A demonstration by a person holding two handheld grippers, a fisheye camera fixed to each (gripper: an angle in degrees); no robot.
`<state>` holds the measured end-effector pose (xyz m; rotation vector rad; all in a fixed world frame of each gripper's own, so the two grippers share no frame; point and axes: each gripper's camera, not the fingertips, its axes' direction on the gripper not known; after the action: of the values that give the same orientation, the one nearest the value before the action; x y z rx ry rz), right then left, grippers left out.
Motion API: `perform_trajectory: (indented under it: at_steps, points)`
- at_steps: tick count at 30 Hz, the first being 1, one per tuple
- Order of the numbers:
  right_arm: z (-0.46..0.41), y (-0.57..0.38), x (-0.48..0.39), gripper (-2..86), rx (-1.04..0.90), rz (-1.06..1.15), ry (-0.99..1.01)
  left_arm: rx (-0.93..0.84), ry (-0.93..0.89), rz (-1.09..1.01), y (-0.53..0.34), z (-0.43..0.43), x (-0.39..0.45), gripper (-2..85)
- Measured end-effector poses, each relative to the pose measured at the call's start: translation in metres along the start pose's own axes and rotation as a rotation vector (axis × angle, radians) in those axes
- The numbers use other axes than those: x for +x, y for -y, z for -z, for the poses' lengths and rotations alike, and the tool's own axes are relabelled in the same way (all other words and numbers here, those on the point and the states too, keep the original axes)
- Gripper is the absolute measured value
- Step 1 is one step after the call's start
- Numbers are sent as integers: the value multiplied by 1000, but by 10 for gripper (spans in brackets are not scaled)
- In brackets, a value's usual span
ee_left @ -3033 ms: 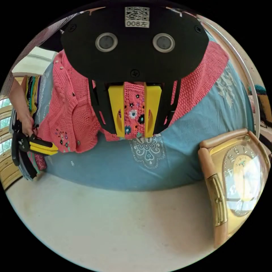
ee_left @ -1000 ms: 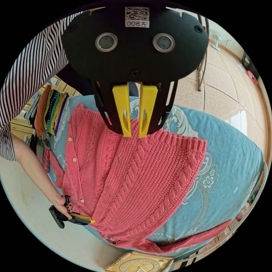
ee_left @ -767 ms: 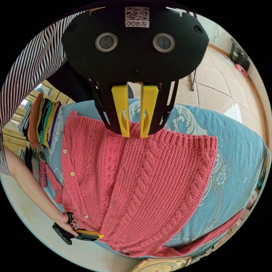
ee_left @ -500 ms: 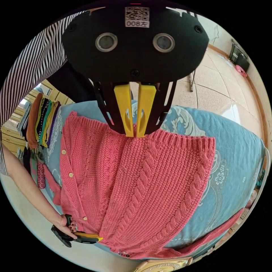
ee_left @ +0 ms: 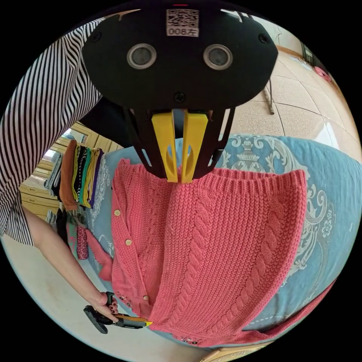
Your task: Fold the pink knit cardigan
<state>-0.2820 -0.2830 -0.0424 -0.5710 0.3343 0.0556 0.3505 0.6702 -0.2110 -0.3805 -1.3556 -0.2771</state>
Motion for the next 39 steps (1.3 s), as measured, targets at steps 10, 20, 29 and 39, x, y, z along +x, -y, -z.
perform_trajectory:
  at_steps: [10,20,29,39]
  points:
    - [15,-21,-16,4,92,-52,-83,81,-73,88,-14,12,-2,36]
    - [-28,-15,-89,2,62,216,-321,51,44,164,-1,-15,-25,14]
    - [17,-69,-88,28,-12,130,-138,20,-271,42,-4,-39,37,62]
    - [-20,-122,-92,47,-129,5,-113,-68,-473,-49,7,-99,95,73]
